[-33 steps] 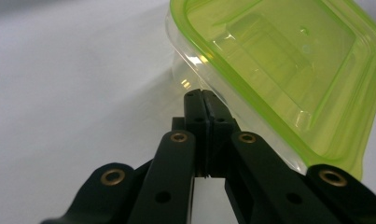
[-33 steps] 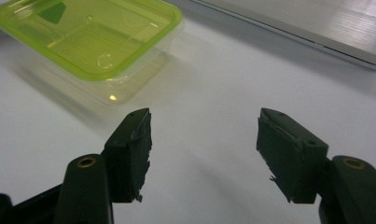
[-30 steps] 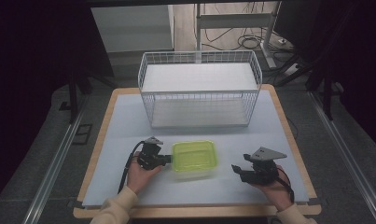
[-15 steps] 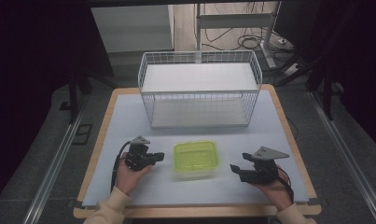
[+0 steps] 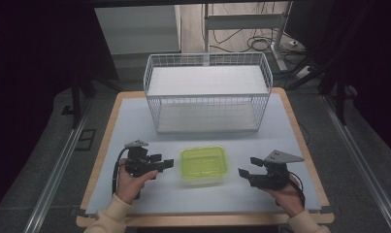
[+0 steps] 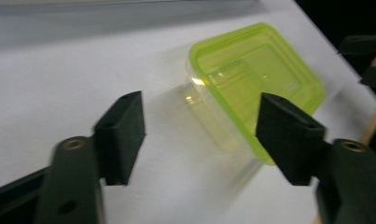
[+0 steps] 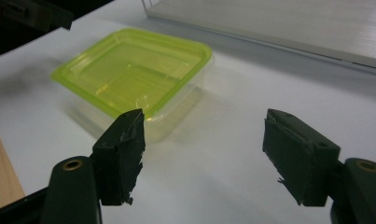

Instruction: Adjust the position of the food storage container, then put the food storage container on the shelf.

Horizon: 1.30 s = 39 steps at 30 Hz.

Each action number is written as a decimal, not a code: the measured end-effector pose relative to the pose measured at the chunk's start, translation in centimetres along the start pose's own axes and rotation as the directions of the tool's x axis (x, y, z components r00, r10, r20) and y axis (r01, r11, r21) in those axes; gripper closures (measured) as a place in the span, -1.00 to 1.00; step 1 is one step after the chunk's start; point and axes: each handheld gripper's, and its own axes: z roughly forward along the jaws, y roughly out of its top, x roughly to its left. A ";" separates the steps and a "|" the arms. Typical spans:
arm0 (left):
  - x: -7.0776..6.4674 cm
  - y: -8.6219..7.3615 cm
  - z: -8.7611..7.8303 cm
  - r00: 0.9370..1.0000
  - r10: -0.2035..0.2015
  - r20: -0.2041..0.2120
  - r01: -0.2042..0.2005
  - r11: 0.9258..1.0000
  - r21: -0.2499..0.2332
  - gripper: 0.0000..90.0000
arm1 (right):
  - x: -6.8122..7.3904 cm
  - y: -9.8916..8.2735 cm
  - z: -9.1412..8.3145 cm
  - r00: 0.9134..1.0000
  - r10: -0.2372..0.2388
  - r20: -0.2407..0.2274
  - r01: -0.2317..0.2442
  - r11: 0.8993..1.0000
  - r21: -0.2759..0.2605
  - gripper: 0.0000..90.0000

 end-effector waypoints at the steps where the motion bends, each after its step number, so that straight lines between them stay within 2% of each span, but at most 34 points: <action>1: 0.0 0.0 0.0 1.000 -0.006 0.002 0.006 1.000 0.001 -0.34 | -0.1 0.1 0.1 1.000 0.010 -0.004 -0.010 1.000 -0.001 -0.32; 7: 0.2 0.2 0.5 0.998 -0.044 0.047 0.043 0.999 0.008 -0.34 | -0.7 0.8 1.0 0.995 0.088 -0.056 -0.086 0.996 0.033 -0.26; 11: 0.4 0.3 1.0 0.997 -0.058 0.059 0.057 0.998 0.019 -0.30 | -1.0 1.3 1.5 0.987 0.140 -0.084 -0.136 0.989 0.058 -0.24; 17: 0.7 0.6 1.5 0.994 -0.082 0.071 0.081 0.996 0.028 -0.22 | -1.0 2.1 2.5 0.980 0.173 -0.094 -0.165 0.982 0.090 -0.21; 18: 0.7 0.8 1.9 0.997 -0.071 0.043 0.070 0.997 0.041 -0.21 | -1.1 2.2 2.7 0.979 0.181 -0.092 -0.172 0.980 0.097 -0.21; 19: 0.7 0.8 1.9 0.997 -0.071 0.043 0.070 0.997 0.041 -0.20 | -1.1 2.2 2.7 0.979 0.181 -0.092 -0.172 0.980 0.097 -0.21; 20: 0.8 1.0 2.4 0.996 -0.081 0.049 0.078 0.996 0.047 -0.18 | -1.3 2.4 3.2 0.975 0.200 -0.092 -0.190 0.976 0.107 -0.20; 21: 0.8 1.0 2.4 0.996 -0.081 0.049 0.078 0.996 0.047 -0.17 | -1.3 2.4 3.2 0.975 0.200 -0.092 -0.190 0.976 0.107 -0.20; 22: 0.9 1.1 3.0 0.992 -0.109 0.061 0.106 0.993 0.057 -0.14 | -1.5 2.7 3.8 0.972 0.216 -0.095 -0.204 0.972 0.116 -0.18; 25: 0.9 1.3 3.5 0.991 -0.114 0.068 0.109 0.992 0.068 -0.08 | -1.7 3.0 4.3 0.972 0.217 -0.094 -0.205 0.971 0.122 -0.16; 26: 0.7 1.6 3.8 0.990 -0.118 0.080 0.112 0.991 0.076 -0.06 | -1.8 3.2 4.8 0.969 0.232 -0.088 -0.218 0.966 0.141 -0.14; 33: 0.3 1.6 4.6 0.989 -0.112 0.095 0.102 0.989 0.107 -0.01 | -2.3 3.4 6.0 0.961 0.259 -0.094 -0.240 0.954 0.178 -0.07; 36: 0.5 1.2 4.8 0.984 -0.139 0.111 0.125 0.984 0.126 0.01 | -2.4 3.1 6.3 0.956 0.274 -0.105 -0.249 0.948 0.200 -0.01; 39: 0.5 1.1 4.8 0.984 -0.139 0.113 0.125 0.984 0.128 0.07 | -2.4 3.0 6.5 0.952 0.284 -0.116 -0.256 0.943 0.210 0.04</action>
